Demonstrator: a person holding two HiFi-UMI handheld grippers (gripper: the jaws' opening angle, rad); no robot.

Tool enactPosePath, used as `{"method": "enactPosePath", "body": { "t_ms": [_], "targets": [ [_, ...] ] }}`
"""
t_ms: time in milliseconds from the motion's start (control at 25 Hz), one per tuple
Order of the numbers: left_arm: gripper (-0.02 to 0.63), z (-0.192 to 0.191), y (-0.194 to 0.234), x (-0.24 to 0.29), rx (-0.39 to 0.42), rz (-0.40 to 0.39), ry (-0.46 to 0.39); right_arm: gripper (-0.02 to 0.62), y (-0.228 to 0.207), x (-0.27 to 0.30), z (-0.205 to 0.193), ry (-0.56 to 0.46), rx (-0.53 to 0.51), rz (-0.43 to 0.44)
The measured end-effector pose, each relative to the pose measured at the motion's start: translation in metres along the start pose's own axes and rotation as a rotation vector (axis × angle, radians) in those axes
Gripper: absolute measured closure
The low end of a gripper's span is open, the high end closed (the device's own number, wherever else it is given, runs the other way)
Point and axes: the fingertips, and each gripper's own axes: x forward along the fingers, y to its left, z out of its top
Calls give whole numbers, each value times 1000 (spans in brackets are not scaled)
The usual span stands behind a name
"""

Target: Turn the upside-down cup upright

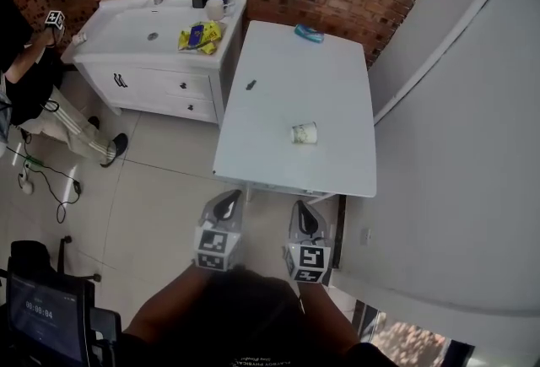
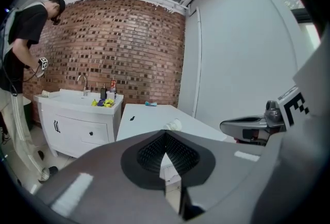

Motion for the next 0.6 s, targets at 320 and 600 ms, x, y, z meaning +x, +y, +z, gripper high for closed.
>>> {"method": "enactPosePath", "body": {
  "t_ms": [320,600],
  "targets": [
    [609,16,38,29,-5,-18,-28,581,8,35,14,-11,-18,-36],
    [609,10,44,37,-19,-40,-17,581,4,40,17,-3,-24,-68]
  ]
}}
